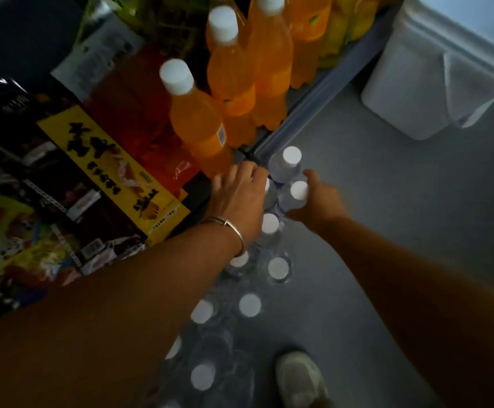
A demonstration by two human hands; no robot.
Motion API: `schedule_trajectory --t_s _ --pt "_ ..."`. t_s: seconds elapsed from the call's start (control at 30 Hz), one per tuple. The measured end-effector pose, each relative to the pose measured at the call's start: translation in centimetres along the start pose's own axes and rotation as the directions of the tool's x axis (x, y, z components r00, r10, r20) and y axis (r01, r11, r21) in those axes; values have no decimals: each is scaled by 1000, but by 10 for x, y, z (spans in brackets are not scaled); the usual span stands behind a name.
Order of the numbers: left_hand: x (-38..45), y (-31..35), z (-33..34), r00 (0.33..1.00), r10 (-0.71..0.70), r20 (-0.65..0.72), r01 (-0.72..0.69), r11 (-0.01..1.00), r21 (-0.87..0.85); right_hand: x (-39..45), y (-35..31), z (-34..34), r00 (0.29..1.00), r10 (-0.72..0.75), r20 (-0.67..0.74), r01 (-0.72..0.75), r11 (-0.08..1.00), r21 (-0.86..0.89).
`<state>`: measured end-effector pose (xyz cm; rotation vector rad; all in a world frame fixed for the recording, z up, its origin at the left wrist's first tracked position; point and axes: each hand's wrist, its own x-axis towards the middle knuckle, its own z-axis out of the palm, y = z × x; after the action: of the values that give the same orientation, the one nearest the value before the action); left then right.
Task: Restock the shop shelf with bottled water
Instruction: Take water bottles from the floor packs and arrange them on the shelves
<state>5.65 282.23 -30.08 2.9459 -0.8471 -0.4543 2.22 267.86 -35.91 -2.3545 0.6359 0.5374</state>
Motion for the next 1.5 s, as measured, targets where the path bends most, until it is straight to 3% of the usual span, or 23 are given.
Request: schedule_trajectory --t_s 0.07,0.27,0.5,0.73,0.9,1.0,1.23,1.5 --pt "3 0 6 1000 12 -26 -12 1000 -15 7 4 7 1000 16 -4 -15 996 88" --pt "0 -2 1 999 22 -27 -22 1000 4 -4 7 7 997 -13 -74 21 994 108" --pt "-26 27 -85 998 52 38 -54 997 50 -69 -25 -82 990 -121 -69 121 993 -8" --pt "-87 59 -265 998 59 31 -62 994 91 -184 -120 -239 939 -331 -89 321 941 -109" --pt "-150 75 -426 995 86 -46 -85 996 7 -292 -212 -366 860 -488 -150 471 872 -136" --pt "-197 86 -525 982 108 -153 -124 988 -97 -360 -266 -440 792 -583 -182 554 811 -187" --pt "-303 103 -734 946 91 -312 -134 984 -117 -518 -374 -594 674 -659 -334 632 748 -201" --pt "-394 95 -899 840 11 -542 -118 979 -163 -635 -478 -713 446 -749 -489 805 575 -147"
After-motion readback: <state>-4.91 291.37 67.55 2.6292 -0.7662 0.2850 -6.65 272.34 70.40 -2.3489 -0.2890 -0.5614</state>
